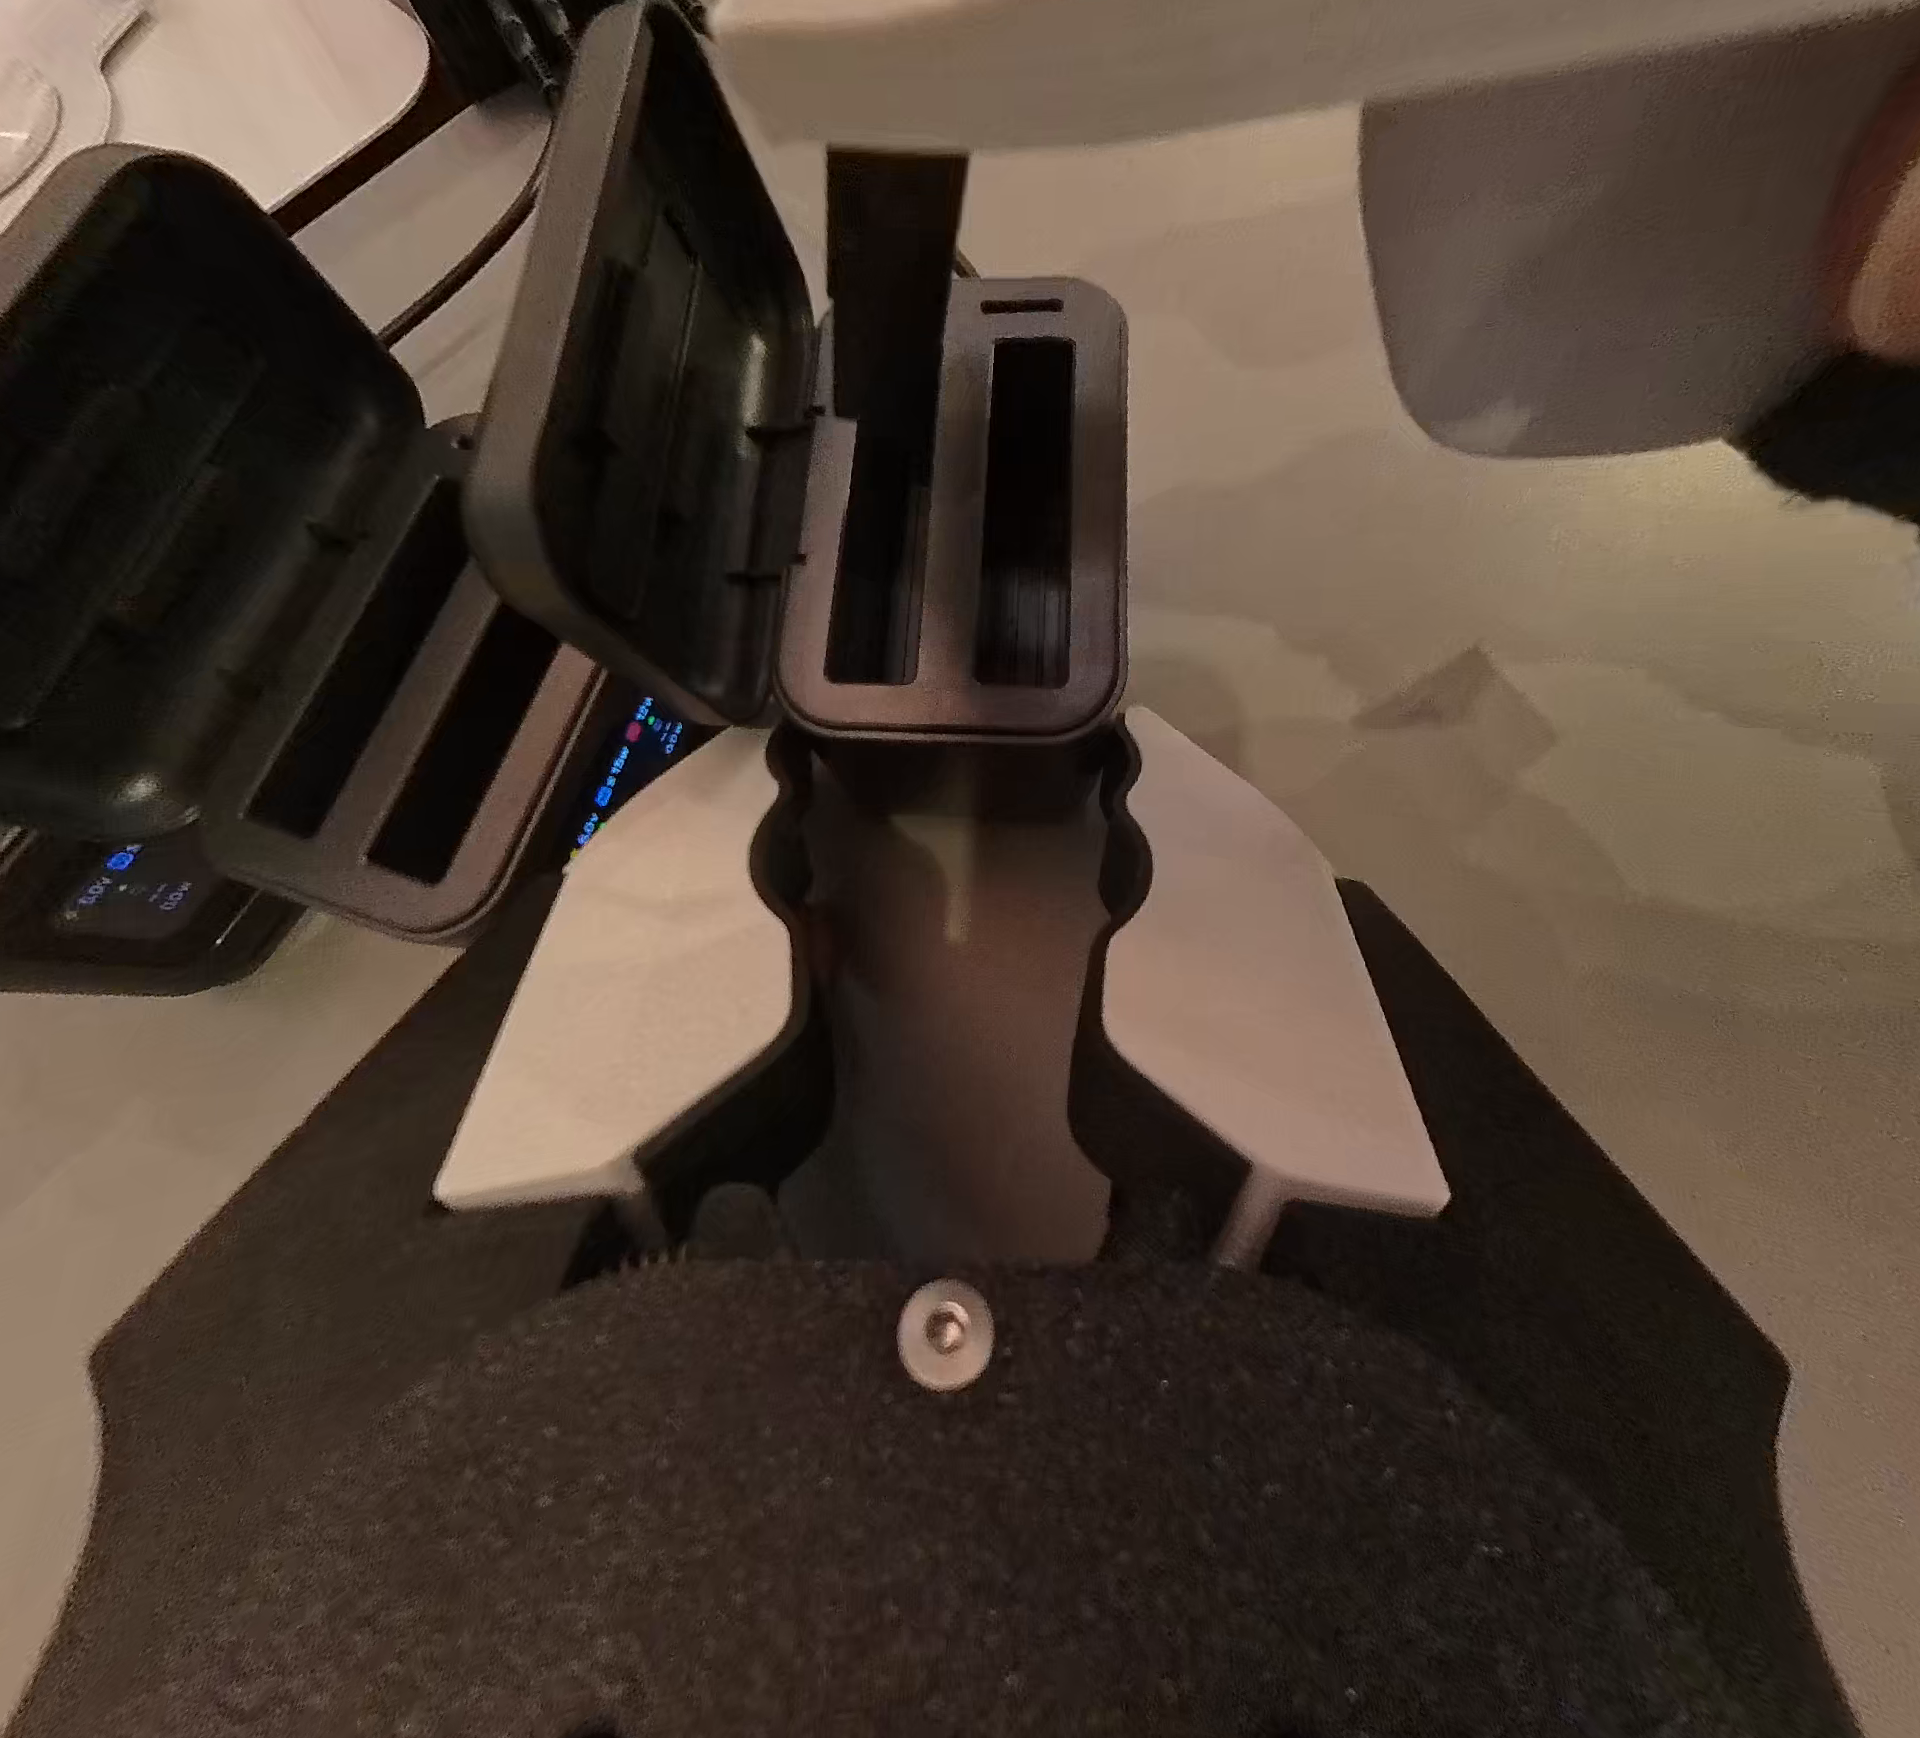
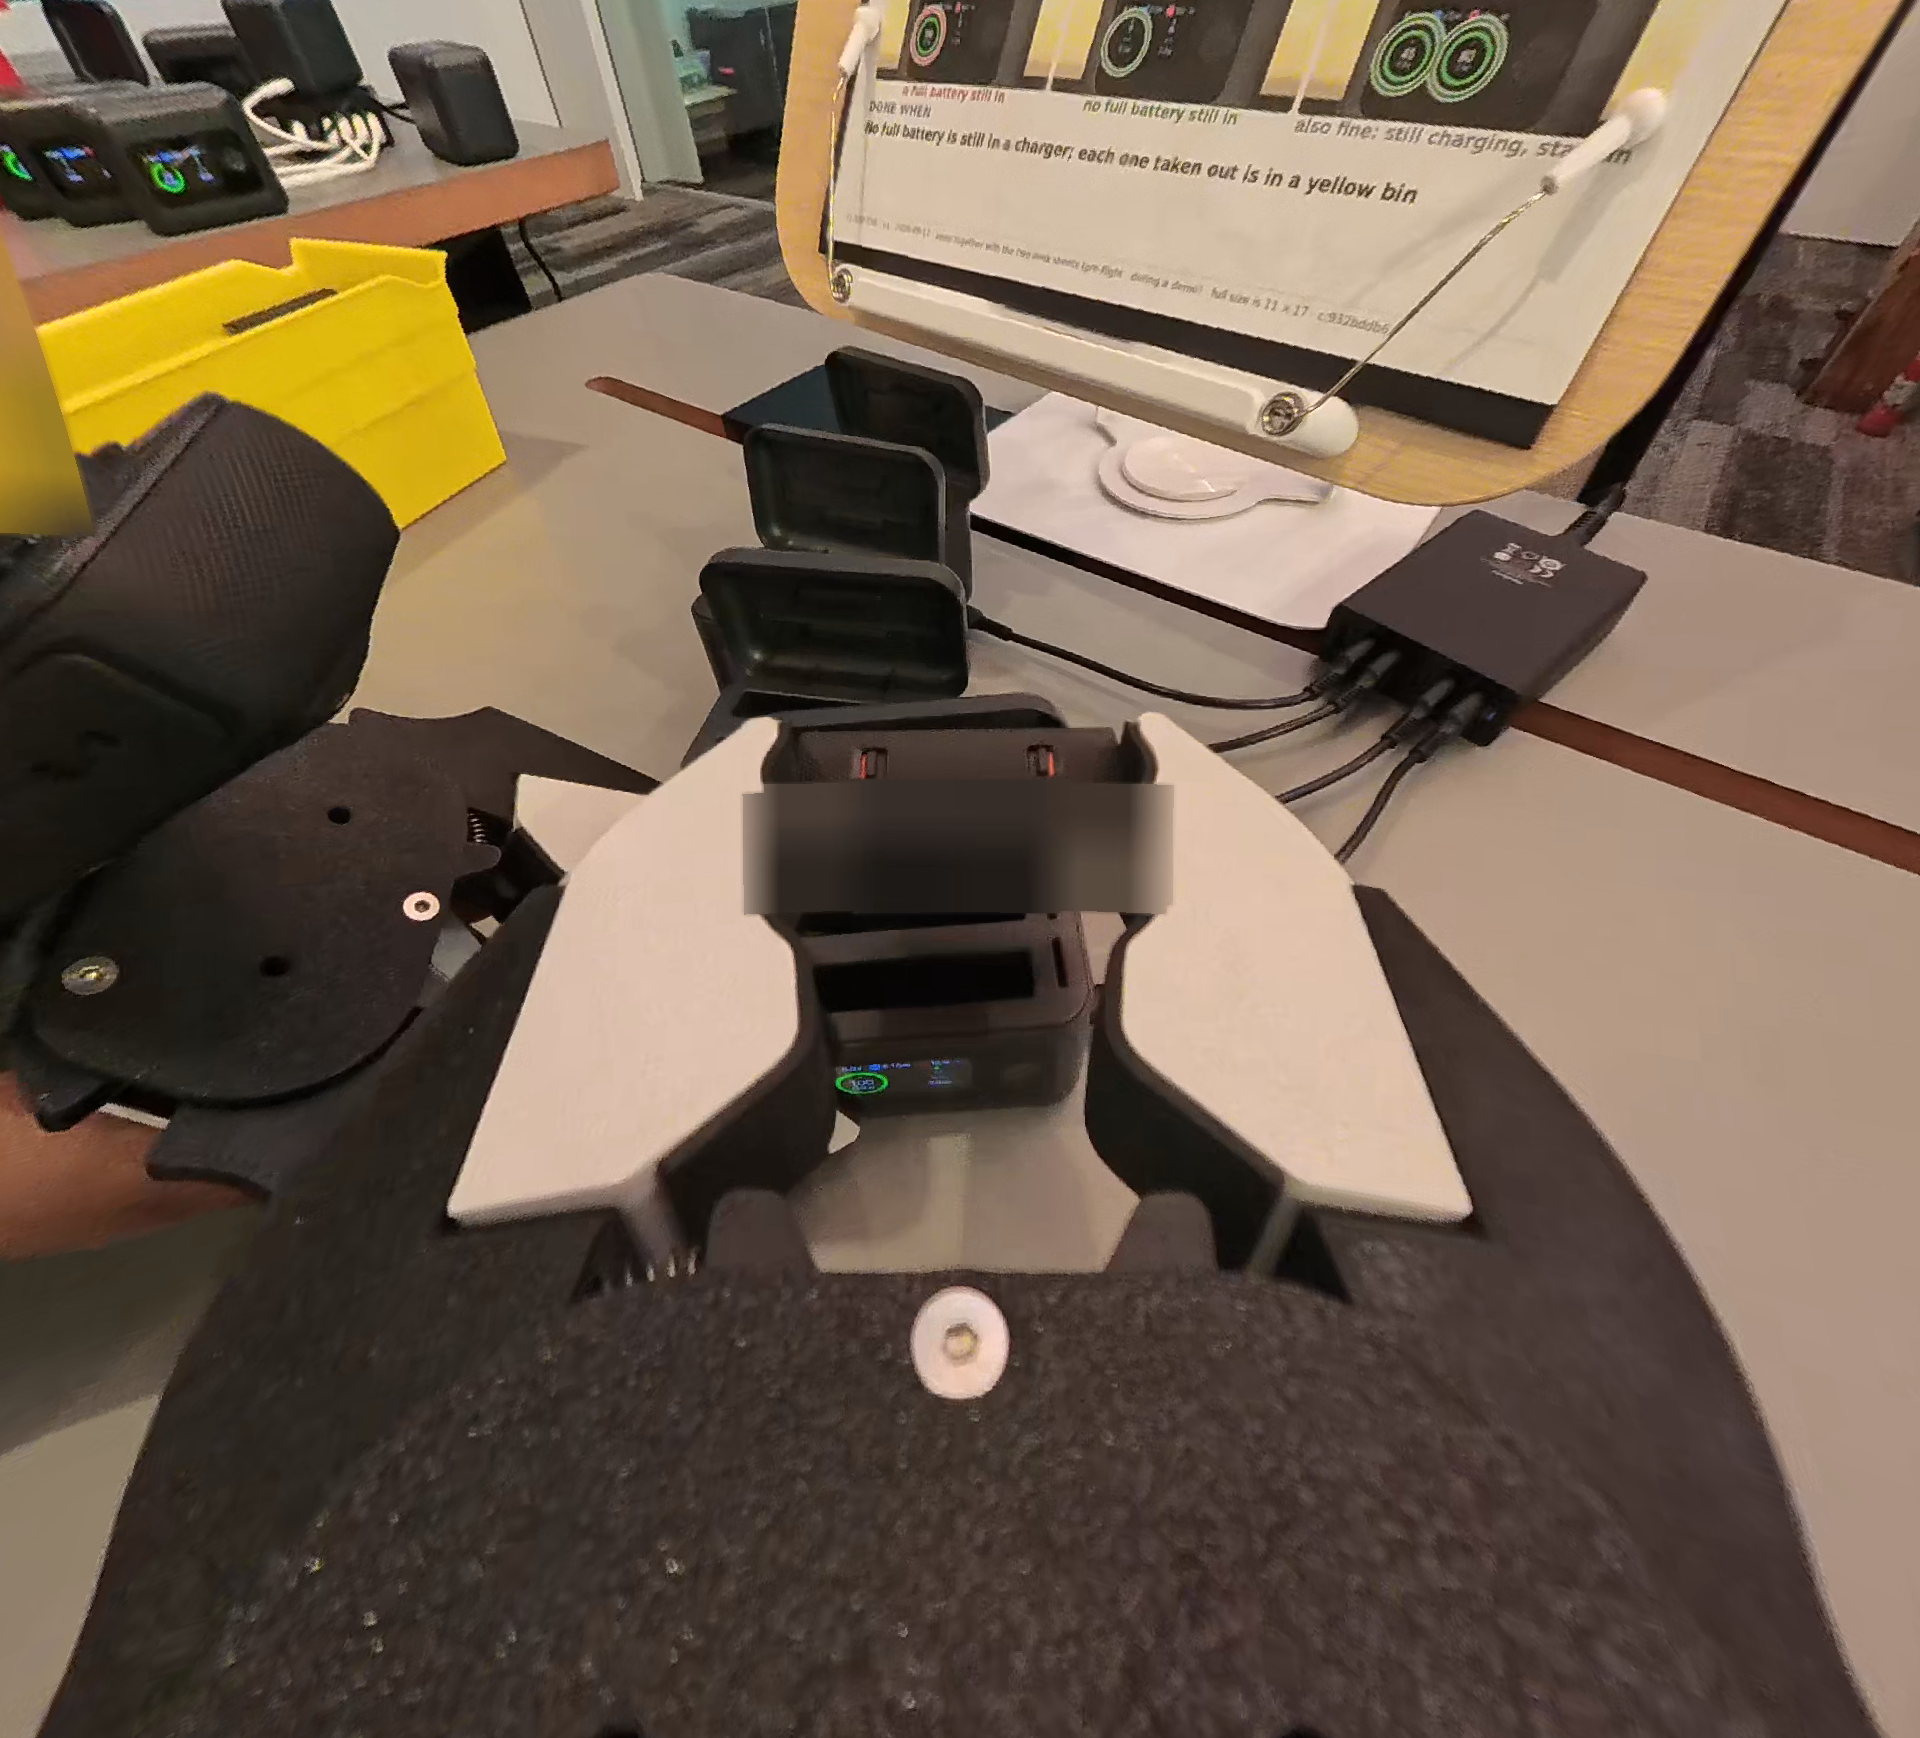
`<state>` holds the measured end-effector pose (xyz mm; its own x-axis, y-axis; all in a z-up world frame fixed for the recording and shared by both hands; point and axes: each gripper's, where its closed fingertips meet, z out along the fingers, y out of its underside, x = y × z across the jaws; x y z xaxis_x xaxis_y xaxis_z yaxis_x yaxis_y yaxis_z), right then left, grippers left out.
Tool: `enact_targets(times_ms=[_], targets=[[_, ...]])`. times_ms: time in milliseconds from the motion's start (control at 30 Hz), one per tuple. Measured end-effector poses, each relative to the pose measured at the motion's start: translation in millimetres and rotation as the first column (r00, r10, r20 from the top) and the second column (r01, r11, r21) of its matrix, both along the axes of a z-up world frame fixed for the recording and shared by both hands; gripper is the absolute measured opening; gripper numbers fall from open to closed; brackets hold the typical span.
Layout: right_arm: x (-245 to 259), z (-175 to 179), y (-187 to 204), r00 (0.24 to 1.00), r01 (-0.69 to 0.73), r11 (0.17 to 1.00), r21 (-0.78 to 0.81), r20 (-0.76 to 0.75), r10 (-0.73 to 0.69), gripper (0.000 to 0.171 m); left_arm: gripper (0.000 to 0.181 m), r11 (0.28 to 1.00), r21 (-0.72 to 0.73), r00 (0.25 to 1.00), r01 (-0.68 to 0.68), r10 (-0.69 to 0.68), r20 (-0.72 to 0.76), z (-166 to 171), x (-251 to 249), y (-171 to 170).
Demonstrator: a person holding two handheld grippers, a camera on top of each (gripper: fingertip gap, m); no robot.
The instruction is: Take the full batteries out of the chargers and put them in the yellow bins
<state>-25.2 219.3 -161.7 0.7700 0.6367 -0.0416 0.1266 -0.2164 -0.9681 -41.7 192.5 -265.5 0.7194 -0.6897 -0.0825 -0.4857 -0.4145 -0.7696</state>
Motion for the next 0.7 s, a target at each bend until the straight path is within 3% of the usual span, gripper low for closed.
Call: enact_targets(times_ms=[267, 367, 500, 600, 700], targets=[[3.0, -0.8, 0.5, 1.0, 0.007, 1.0, -0.009, -0.006, -0.007, 0.058, 0.055, 1.0, 0.017, 1.0, 0.005, -0.005, 0.006, 0.9, -1.7, 1.0], [2.8, 1.2, -0.9, 1.0, 0.005, 1.0, -0.011, -0.014, -0.005, 0.059, 0.075, 1.0, 0.01, 1.0, 0.018, -0.018, 0.004, 0.3, -4.4, -2.1], [3.6, 7.2, -5.8, 0.999, -0.009, 0.999, -0.033, -0.053, 0.008, 0.059, 0.077, 0.999, 0.045, 0.999, 0.014, -0.016, 0.043, 15.1, -11.9, -8.9], [5.0, 13.6, -11.5, 0.998, -0.024, 0.999, -0.043, -0.067, 0.021, 0.058, 0.075, 0.994, 0.109, 0.999, 0.01, -0.016, 0.05, 29.5, -17.9, -14.9], [5.1, 22.5, -20.7, 0.993, -0.049, 0.996, -0.068, -0.111, 0.041, 0.059, 0.064, 0.964, 0.266, 0.994, 0.017, -0.044, 0.097, 61.3, -14.0, -16.7]])
